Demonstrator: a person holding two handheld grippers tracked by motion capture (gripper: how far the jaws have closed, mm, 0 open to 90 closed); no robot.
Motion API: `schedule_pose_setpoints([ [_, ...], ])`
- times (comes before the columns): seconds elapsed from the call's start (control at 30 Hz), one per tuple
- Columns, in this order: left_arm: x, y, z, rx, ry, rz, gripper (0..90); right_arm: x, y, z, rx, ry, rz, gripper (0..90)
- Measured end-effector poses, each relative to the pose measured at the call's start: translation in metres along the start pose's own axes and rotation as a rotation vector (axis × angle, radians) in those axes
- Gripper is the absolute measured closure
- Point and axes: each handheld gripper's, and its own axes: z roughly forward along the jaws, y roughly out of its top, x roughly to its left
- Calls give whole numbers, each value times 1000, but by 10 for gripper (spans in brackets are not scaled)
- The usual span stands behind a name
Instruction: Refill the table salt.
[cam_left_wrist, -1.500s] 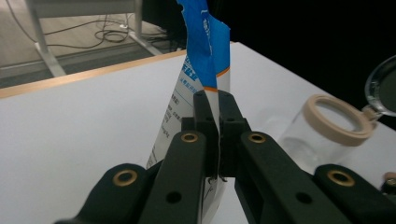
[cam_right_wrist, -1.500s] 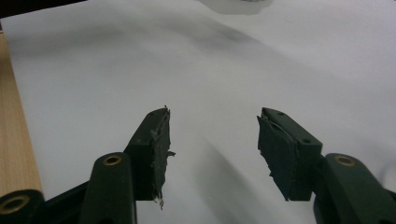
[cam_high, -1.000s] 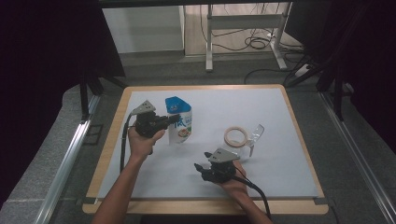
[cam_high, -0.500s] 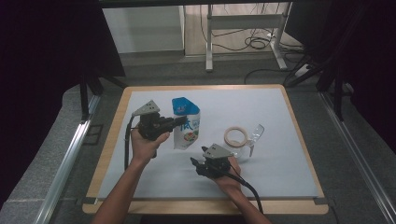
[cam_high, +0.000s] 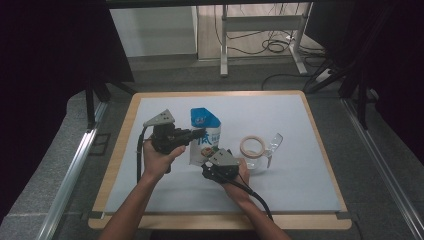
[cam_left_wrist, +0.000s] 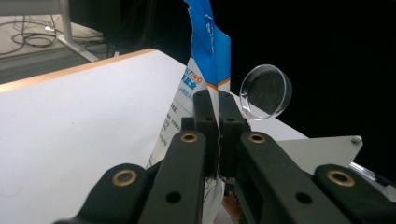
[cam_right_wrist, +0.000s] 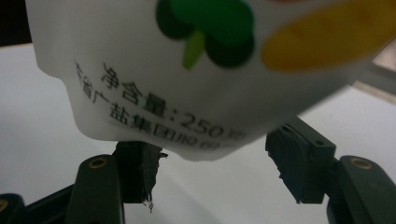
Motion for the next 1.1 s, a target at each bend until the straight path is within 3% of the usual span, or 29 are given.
schedule_pose_setpoints([
  [0.2,1,2,9,12,2,-11,900,-3,-2,-2,-24,34,-51,487],
  [0.27,1,4,13,24,5,-9,900,-3,-3,-3,-23,51,-47,506],
  [0.63,3,7,39,75,-12,-5,900,-7,-13,-15,-2,81,-5,531],
  [0.97,2,10,57,128,-26,18,900,-8,-22,-26,8,108,64,570],
  [1.1,3,11,64,146,-49,15,900,-7,-24,-30,13,115,93,573],
])
